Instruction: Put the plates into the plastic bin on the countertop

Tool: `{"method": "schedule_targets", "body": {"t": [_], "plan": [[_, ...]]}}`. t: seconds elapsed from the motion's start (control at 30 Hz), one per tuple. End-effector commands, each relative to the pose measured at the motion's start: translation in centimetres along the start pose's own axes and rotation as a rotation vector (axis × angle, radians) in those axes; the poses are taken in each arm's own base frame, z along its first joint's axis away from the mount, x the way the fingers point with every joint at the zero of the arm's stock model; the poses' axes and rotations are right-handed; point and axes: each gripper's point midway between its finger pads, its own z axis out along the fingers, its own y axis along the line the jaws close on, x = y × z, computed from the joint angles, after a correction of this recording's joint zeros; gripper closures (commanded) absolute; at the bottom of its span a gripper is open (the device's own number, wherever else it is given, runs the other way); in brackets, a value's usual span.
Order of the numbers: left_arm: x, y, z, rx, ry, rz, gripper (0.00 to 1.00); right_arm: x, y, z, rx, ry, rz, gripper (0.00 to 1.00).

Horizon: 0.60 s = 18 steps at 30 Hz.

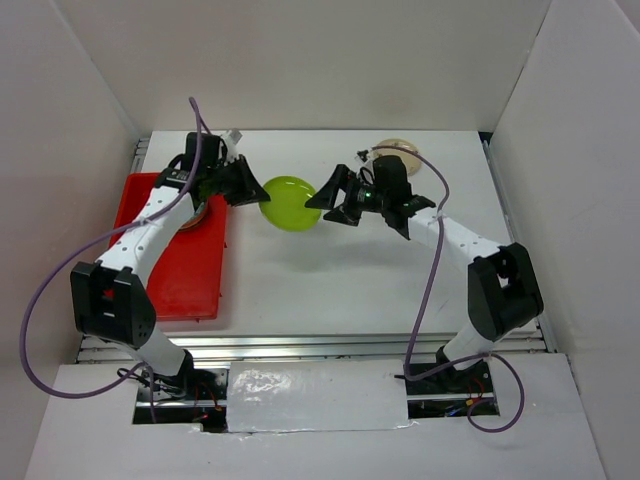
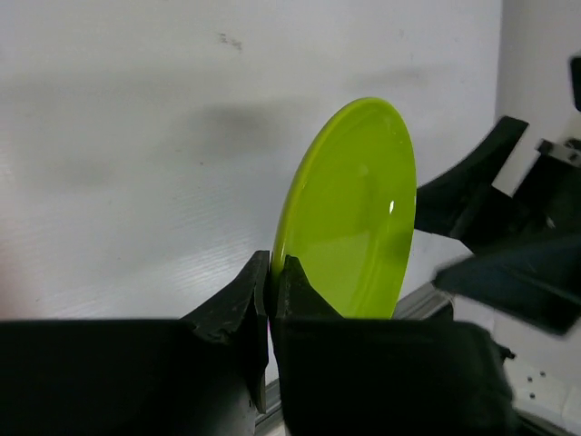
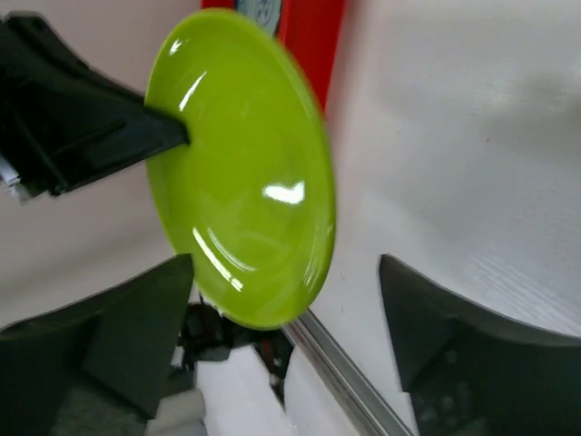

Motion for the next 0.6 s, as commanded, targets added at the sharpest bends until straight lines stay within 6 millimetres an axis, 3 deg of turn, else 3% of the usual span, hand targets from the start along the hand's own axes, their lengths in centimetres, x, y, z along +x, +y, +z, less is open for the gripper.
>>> {"method": "schedule_targets", "body": {"t": [0.0, 0.03, 0.07, 0.1, 0.17, 0.2, 0.3, 0.37, 0.47, 0.53, 0.57], "plan": [[-4.2, 2.8, -2.6, -0.172, -0.181, -0.083, 1.00, -2.1, 1.7, -0.8, -0.063, -0.049, -0.051, 0.00], [-5.3, 4.3, -4.1, -0.247, -0.248, -0.124, 1.00, -3.0, -0.8, -1.3, 0.028, -0.109, -0.017, 0.00], [-7.1, 8.4, -6.1, -0.396, -0.358, -0.249, 1.00, -4.5, -3.0, -2.3, 0.089, -0.169, 0.011, 0.00], [-7.2, 10.9, -7.5, -0.478, -0.420, -0.316, 1.00, -4.5, -5.0, -3.1, 0.144, -0.191, 0.035, 0.00], [-8.4, 16.0, -10.5, -0.584, -0.554, -0.482, 1.00, -5.4, -7.0, -4.3, 0.207, -0.238, 0.032, 0.00], [-7.7, 17.8, -10.9, -0.612, -0.574, -0.533, 1.00, -5.3, -7.4, -4.8, 0.216, -0.243, 0.027, 0.00], [-7.9, 21.7, -12.1, -0.658, -0.642, -0.657, 1.00, -4.9, -8.4, -5.6, 0.234, -0.223, 0.022, 0.00], [-8.4, 23.0, -12.6, -0.680, -0.661, -0.689, 1.00, -4.9, -8.5, -5.8, 0.237, -0.222, 0.007, 0.00], [-8.6, 25.5, -11.9, -0.733, -0.625, -0.726, 1.00, -5.1, -8.7, -6.1, 0.223, -0.216, 0.002, 0.00], [-9.5, 26.5, -10.5, -0.710, -0.582, -0.724, 1.00, -5.2, -8.7, -6.2, 0.208, -0.202, -0.001, 0.00], [-10.1, 26.9, -10.9, -0.716, -0.583, -0.732, 1.00, -5.3, -8.7, -6.2, 0.203, -0.198, -0.004, 0.00]]}}
